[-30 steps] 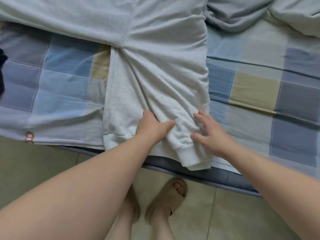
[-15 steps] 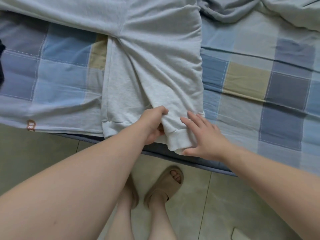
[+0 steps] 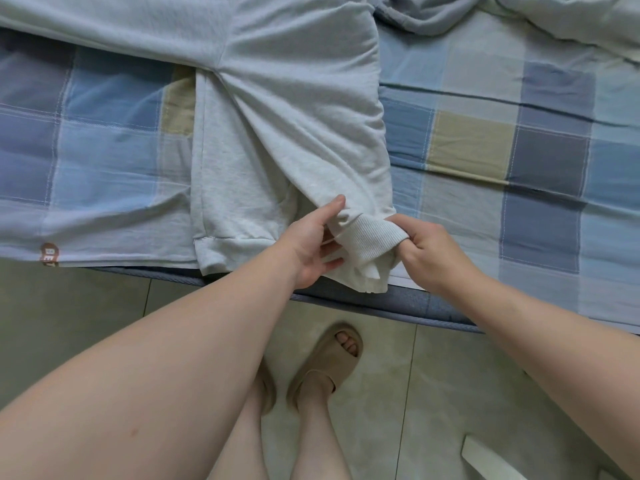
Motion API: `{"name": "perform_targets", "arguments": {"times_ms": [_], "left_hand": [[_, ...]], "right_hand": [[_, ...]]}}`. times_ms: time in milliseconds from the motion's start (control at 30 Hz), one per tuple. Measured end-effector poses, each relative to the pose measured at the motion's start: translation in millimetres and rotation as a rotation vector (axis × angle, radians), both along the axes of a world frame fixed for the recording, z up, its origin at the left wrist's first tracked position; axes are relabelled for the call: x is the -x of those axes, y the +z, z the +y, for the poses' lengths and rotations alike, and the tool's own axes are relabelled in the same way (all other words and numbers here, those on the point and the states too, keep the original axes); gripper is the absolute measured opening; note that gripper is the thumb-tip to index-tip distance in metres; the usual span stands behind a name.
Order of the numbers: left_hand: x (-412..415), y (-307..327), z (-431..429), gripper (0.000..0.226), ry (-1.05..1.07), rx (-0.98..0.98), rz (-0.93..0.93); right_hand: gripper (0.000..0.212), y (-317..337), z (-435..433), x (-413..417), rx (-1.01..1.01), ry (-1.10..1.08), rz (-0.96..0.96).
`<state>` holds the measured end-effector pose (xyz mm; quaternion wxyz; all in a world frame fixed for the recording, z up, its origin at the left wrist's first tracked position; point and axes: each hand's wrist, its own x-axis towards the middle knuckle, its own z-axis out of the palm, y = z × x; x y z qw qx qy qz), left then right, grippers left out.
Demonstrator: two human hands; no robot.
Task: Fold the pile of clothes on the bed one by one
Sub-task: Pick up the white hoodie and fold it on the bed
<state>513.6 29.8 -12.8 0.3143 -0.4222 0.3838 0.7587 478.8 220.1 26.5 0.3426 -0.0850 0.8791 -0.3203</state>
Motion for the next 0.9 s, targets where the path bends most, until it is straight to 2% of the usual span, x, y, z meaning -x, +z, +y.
{"name": "perform_targets", "arguments": {"times_ms": [133, 267, 333, 367, 433, 500, 567, 667, 767, 833, 900], "left_hand": [[0, 14, -9, 0.029, 0.095, -0.107, 0.038], [-2, 27, -22, 0.041, 0.14, -0.132, 0.061], [-7, 30, -31, 0.051, 0.17, -0.112, 0.032], [-11, 31, -37, 0.048, 0.176, -0.099, 0.016], [-22, 28, -57, 0.031, 0.181, -0.047, -0.008], [-33, 23, -81, 0.021, 0.185, 0.07, -0.017], [-44, 18, -105, 0.024, 0.166, 0.249, 0.035], [-54, 16, -129, 0.027, 0.1, 0.414, 0.069], [-59, 13, -143, 0.034, 0.104, 0.389, 0.026], [-62, 11, -149, 0.041, 0.116, 0.293, -0.033], [-69, 5, -153, 0.043, 0.13, 0.214, -0.077]], "right_hand": [[0.028, 10, -5, -3, -0.001, 0.022, 0.0], [0.027, 14, -12, -6, -0.017, 0.069, 0.018], [0.028, 10, -15, -7, -0.017, 0.192, 0.045], [0.026, 5, -17, -8, -0.047, 0.297, 0.079], [0.023, -4, -21, -10, -0.194, 0.51, 0.13], [0.026, -10, -28, -13, -0.337, 0.613, 0.04], [0.027, -14, -40, -15, -0.404, 0.615, -0.098], [0.029, -18, -63, -16, -0.421, 0.531, -0.091], [0.045, -23, -83, -15, -0.429, 0.417, -0.065], [0.059, -27, -89, -15, -0.466, 0.431, -0.077], [0.064, -30, -93, -15, -0.518, 0.479, -0.098]]}}
